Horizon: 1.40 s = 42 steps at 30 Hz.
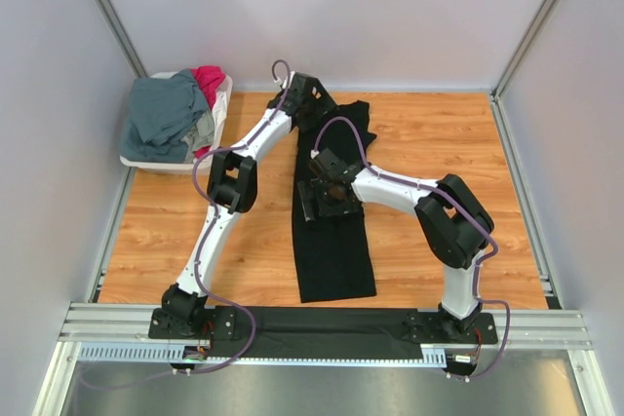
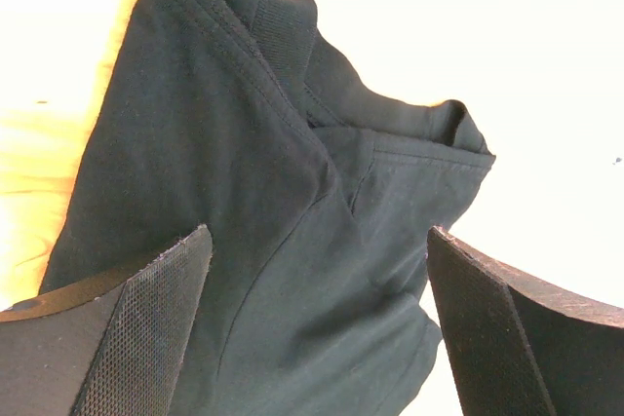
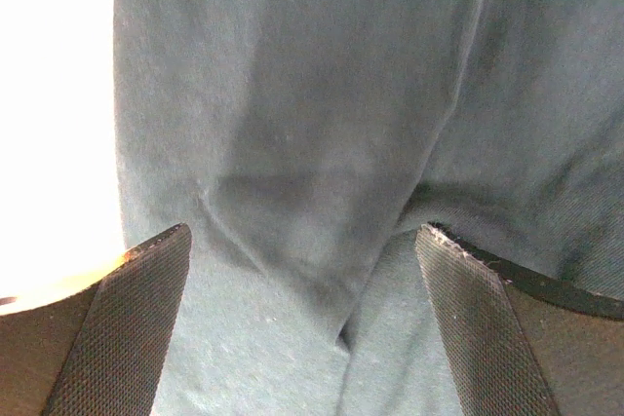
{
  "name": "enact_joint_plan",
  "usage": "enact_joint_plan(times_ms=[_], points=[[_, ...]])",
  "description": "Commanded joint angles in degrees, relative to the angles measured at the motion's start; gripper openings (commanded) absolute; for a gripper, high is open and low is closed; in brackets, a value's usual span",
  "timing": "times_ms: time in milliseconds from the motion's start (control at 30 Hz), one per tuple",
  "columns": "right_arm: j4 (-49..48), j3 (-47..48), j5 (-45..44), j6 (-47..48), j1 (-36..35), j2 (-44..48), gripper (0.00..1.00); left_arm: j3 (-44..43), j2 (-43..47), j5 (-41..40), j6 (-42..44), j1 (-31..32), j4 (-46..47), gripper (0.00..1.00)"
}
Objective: Fold and stack the t-shirts
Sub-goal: Fold the tshirt
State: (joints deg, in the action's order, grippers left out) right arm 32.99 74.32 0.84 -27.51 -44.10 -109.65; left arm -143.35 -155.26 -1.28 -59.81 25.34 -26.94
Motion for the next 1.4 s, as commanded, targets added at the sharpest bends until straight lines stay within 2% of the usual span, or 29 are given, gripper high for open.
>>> enact_joint_plan(times_ms=[0, 167, 400, 567, 633, 667, 733, 767, 800, 867, 1000, 1100, 1133, 1200, 1267, 1367], points=[[2.60, 1.09, 3.64, -4.31, 0.24, -0.66, 1.00, -0.70, -4.61, 0.93, -0.83, 0.15, -2.68, 0.99], [4.97, -2.07, 6.62, -7.29, 0.59, 2.15, 1.00, -1.05, -4.70, -0.04, -0.31, -0.73, -2.33, 0.99], [5.50, -4.01, 5.84, -9.85, 0.15, 4.18, 1.00, -1.32, -5.14, 0.31, 0.48, -0.82, -0.84, 0.99], [8.31, 3.09, -0.56, -5.55, -0.64, 5.93, 1.00, -0.45, -2.25, 3.73, 4.96, -0.91, 2.67, 0.99], [10.15, 7.75, -6.52, -3.18, -0.55, 8.82, 1.00, 0.43, 1.70, 5.58, 6.45, -1.26, 3.38, 0.99], [11.55, 9.16, -9.08, -3.17, -0.38, 9.79, 1.00, 2.53, 3.54, 6.37, 6.64, -1.52, 4.60, 0.99], [14.63, 13.03, -15.57, -2.82, 0.32, 13.03, 1.00, 6.56, 12.65, 8.30, 8.03, -2.05, 6.27, 0.99], [14.90, 13.73, -16.39, -1.95, 0.59, 14.45, 1.00, 8.07, 12.70, 8.31, 8.83, -2.14, 6.98, 0.99], [14.99, 14.09, -17.53, -1.24, 0.85, 15.85, 1.00, 9.91, 17.92, 8.22, 9.79, -2.14, 8.03, 0.99], [13.86, 13.66, -17.28, 1.83, 1.81, 20.51, 1.00, 13.96, 22.87, 8.57, 13.04, -2.23, 9.71, 0.99], [11.84, 11.29, -17.54, 3.95, 3.93, 29.29, 1.00, 17.74, 34.30, 11.91, 18.23, -2.31, 7.26, 0.99], [4.65, 3.57, -17.28, 3.43, 5.16, 41.39, 1.00, 24.76, 42.56, 13.75, 22.54, -2.40, 4.44, 1.00], [1.06, 1.37, -17.28, 3.16, 5.51, 43.79, 1.00, 30.18, 44.93, 14.19, 23.42, -2.40, 4.00, 1.00], [-1.08, -5.48, -18.15, 0.97, 6.39, 48.45, 1.00, 36.88, 52.49, 15.16, 25.18, -2.40, 3.30, 1.00], [-1.18, -11.62, -19.03, -2.18, 6.57, 54.26, 1.00, 47.42, 60.20, 15.60, 25.62, -2.40, 2.16, 1.00], [-0.65, -19.27, -14.74, -1.41, 6.74, 59.27, 1.00, 62.28, 70.31, 15.78, 26.06, -1.36, 0.75, 0.99]])
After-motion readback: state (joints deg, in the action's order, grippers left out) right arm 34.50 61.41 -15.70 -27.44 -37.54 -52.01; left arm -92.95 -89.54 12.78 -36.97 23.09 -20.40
